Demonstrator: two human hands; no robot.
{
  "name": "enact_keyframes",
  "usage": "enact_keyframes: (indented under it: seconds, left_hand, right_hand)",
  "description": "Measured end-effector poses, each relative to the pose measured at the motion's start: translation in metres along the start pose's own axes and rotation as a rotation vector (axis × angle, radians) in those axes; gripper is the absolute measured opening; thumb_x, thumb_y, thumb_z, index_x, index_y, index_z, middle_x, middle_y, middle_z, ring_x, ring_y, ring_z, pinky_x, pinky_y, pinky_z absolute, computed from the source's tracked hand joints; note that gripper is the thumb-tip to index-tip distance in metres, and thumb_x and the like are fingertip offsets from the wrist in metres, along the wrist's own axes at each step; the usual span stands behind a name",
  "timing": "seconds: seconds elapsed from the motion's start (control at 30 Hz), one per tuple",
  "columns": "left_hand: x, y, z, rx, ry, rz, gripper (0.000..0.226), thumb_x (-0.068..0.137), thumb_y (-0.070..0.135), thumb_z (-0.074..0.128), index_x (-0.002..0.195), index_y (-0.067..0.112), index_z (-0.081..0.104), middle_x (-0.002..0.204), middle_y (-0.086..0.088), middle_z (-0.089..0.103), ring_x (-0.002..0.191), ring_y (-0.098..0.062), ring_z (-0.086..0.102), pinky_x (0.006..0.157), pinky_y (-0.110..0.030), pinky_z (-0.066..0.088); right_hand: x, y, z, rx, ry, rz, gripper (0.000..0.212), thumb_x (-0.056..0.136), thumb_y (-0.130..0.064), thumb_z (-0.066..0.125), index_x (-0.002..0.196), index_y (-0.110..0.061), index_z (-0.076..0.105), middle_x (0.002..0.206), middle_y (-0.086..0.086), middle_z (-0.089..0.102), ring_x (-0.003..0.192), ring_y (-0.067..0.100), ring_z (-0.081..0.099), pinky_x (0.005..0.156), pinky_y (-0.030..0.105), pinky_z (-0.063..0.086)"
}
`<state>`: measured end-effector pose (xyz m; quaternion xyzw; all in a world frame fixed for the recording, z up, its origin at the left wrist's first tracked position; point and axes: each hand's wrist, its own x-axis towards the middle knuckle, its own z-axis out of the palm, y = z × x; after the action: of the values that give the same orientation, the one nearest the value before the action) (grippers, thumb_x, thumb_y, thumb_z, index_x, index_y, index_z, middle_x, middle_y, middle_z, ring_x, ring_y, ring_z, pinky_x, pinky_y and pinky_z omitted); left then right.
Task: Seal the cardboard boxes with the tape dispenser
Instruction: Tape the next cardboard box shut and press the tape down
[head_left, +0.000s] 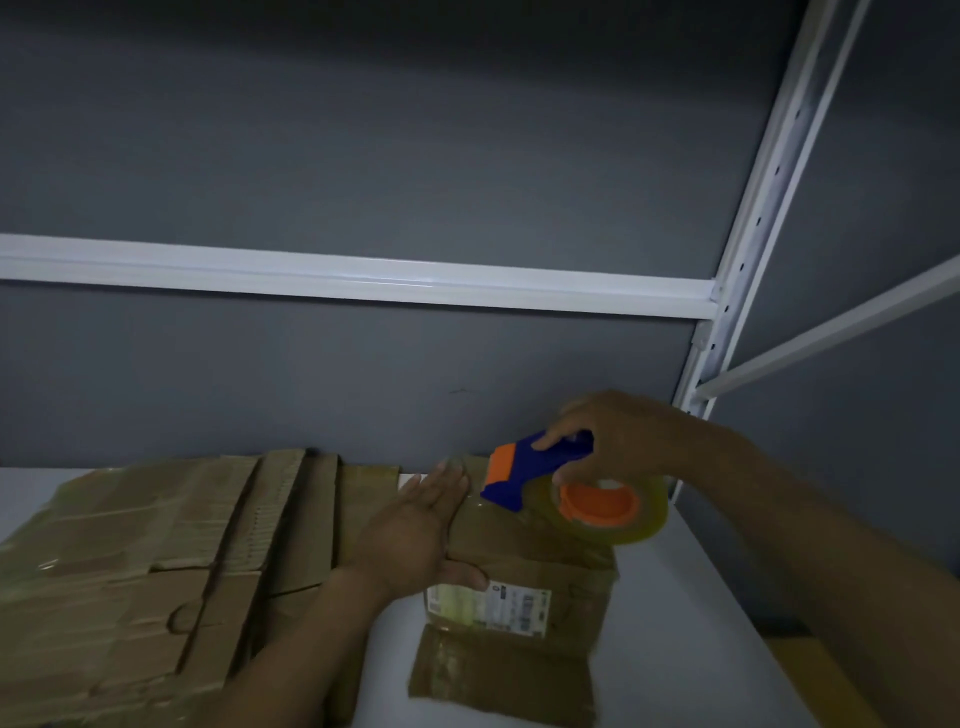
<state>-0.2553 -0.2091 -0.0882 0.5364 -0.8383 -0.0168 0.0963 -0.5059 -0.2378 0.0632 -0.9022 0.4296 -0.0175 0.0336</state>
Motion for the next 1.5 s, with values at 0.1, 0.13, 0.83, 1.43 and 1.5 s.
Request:
enact_keyframes:
  seconds: [0.1, 0.13, 0.83, 1.43, 1.5]
  left_hand:
    - [0.002, -0.004, -0.001, -0.021, -0.045, -0.013, 0.137, 0.050, 0.097, 0.027, 0.153, 0.013, -0.007, 0.153, 0.007, -0.019, 0.141, -0.006, -0.018, 0.104, -0.016, -0.025]
    - [0.003, -0.006, -0.003, -0.021, -0.058, -0.008, 0.136, 0.051, 0.097, 0.030, 0.153, 0.014, -0.007, 0.153, 0.006, -0.018, 0.144, -0.008, -0.016, 0.104, -0.017, -0.025]
    - [0.041, 0.033, -0.006, 0.045, -0.262, 0.137, 0.133, 0.039, 0.105, 0.008, 0.144, 0.029, -0.022, 0.150, 0.015, -0.027, 0.141, -0.004, -0.023, 0.117, -0.026, -0.013]
    - [0.049, 0.033, -0.021, 0.009, -0.362, 0.168, 0.128, 0.047, 0.100, 0.026, 0.147, 0.035, -0.021, 0.151, 0.022, -0.026, 0.140, -0.002, -0.025, 0.115, -0.029, -0.015]
    - [0.051, 0.048, -0.021, -0.025, -0.375, 0.198, 0.128, 0.050, 0.097, 0.031, 0.148, 0.033, -0.020, 0.152, 0.021, -0.022, 0.141, -0.001, -0.023, 0.116, -0.030, -0.014]
  right_hand:
    - [-0.019, 0.016, -0.007, 0.013, 0.029, 0.017, 0.042, 0.078, -0.055, 0.069, 0.118, -0.046, 0.060, 0.097, -0.023, 0.051, 0.087, -0.001, 0.048, 0.074, 0.019, 0.039]
    - [-0.025, 0.021, -0.007, 0.005, 0.027, 0.036, 0.042, 0.078, -0.056, 0.069, 0.118, -0.047, 0.060, 0.099, -0.023, 0.052, 0.088, -0.001, 0.048, 0.075, 0.019, 0.040]
    - [-0.047, 0.026, 0.039, 0.051, 0.169, 0.105, 0.043, 0.079, -0.050, 0.069, 0.120, -0.036, 0.063, 0.109, -0.011, 0.059, 0.094, 0.004, 0.051, 0.067, 0.010, 0.029]
    - [-0.102, 0.049, 0.087, 0.403, 0.290, 0.290, 0.043, 0.076, -0.040, 0.077, 0.116, -0.039, 0.061, 0.111, -0.019, 0.051, 0.102, 0.001, 0.050, 0.088, 0.016, 0.041]
    - [-0.101, 0.044, 0.097, 0.479, 0.317, 0.292, 0.042, 0.077, -0.037, 0.077, 0.115, -0.041, 0.060, 0.111, -0.019, 0.052, 0.104, 0.002, 0.051, 0.092, 0.018, 0.041]
